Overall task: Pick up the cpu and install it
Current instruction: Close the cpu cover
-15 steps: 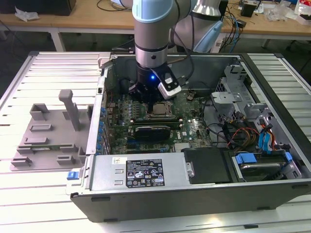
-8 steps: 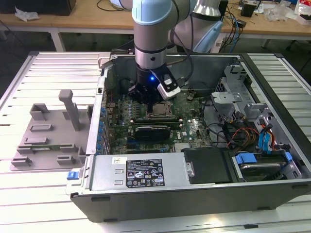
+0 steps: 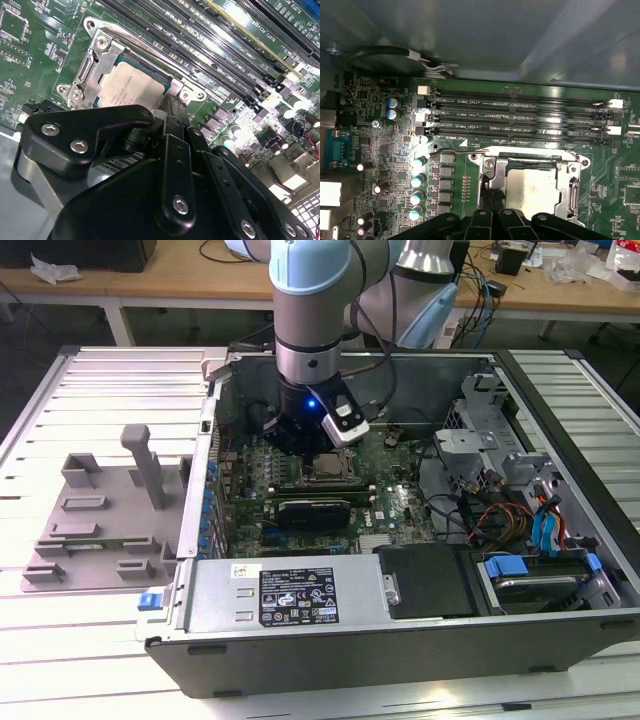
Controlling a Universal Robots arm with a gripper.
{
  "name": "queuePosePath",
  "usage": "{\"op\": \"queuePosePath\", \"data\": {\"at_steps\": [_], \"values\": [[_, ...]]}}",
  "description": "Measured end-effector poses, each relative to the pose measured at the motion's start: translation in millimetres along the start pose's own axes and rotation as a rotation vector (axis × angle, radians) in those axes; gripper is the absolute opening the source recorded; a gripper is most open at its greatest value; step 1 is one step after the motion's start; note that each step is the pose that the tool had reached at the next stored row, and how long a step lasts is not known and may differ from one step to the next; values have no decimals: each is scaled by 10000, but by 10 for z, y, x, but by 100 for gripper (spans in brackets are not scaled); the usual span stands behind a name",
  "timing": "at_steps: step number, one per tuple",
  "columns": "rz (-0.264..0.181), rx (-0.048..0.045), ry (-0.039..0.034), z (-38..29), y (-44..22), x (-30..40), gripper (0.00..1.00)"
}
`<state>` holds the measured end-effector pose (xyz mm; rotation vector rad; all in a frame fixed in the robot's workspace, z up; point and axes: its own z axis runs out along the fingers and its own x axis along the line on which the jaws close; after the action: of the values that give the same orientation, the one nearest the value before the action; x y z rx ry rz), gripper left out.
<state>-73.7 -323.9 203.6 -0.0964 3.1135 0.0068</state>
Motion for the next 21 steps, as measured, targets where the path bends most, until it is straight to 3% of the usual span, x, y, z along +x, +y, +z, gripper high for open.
{"op": "queuePosePath", "data": {"at_steps": [10,13,18,21], "values": [[1,-2,-2,-6,-21,1,11],[0,-1,-1,-52,-20,0,11],[0,0,0,-230,-20,-5,11],[-1,-2,-1,-271,-19,-9,11]]}}
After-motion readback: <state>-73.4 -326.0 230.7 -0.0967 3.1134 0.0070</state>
